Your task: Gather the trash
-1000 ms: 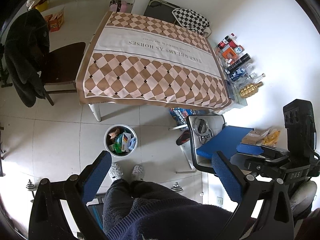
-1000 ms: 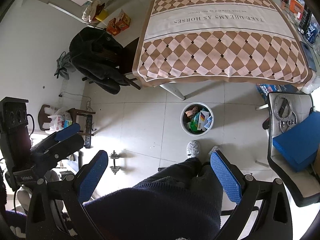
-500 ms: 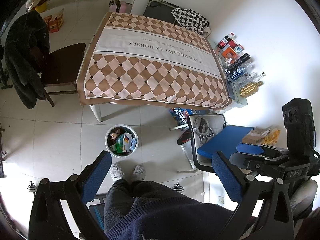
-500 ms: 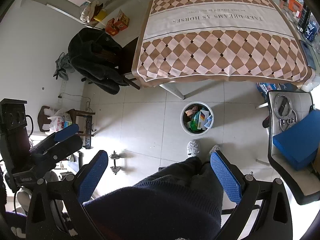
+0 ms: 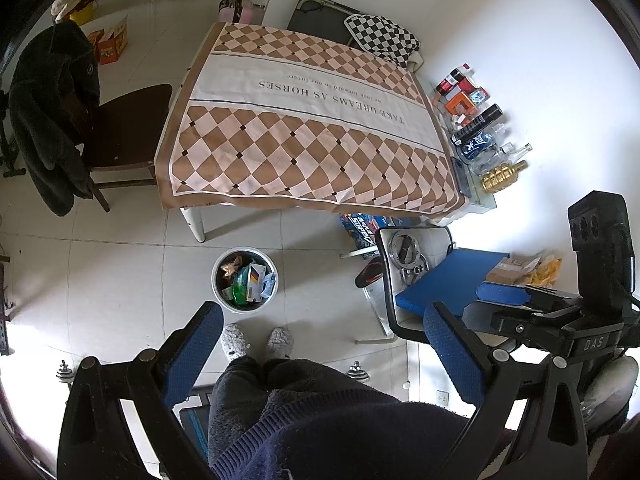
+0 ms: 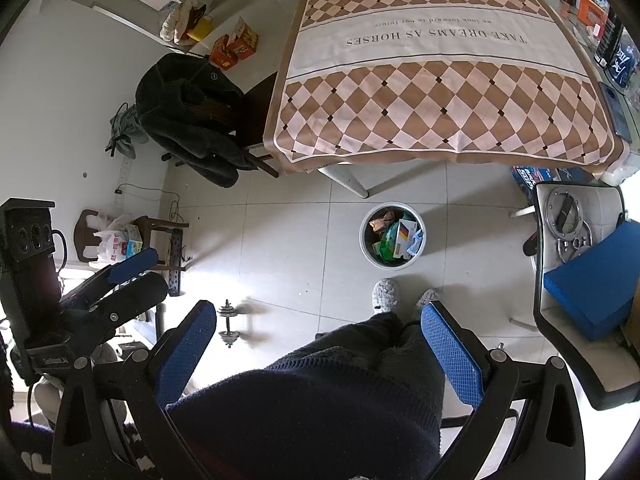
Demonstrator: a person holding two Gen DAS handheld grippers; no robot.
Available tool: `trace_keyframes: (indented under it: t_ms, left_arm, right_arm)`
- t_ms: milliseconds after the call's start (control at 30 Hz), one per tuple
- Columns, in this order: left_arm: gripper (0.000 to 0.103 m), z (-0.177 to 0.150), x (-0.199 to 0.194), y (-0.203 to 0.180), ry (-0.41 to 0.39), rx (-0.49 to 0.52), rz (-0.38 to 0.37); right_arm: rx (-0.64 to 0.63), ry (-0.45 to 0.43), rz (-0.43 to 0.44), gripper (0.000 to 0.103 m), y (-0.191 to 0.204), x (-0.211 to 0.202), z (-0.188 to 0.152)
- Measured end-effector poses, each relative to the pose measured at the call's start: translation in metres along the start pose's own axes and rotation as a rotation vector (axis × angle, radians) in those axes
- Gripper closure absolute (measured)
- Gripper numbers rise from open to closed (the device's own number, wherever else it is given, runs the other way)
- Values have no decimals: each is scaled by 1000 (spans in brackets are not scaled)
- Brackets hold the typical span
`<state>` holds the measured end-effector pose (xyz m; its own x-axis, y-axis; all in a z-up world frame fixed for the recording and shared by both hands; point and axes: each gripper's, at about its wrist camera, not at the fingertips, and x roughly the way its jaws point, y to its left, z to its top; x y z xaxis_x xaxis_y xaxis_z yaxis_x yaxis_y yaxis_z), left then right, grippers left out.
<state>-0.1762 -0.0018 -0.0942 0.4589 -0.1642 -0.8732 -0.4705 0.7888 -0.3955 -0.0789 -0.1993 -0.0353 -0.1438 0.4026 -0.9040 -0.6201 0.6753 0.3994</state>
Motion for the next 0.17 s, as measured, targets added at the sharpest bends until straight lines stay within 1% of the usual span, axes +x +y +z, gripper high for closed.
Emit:
trace_keyframes:
  t_ms: [167]
  left_arm:
    - [0, 2, -6, 6, -4, 6, -6]
  right_arm:
    - [3, 3, -2, 0, 1, 0, 2]
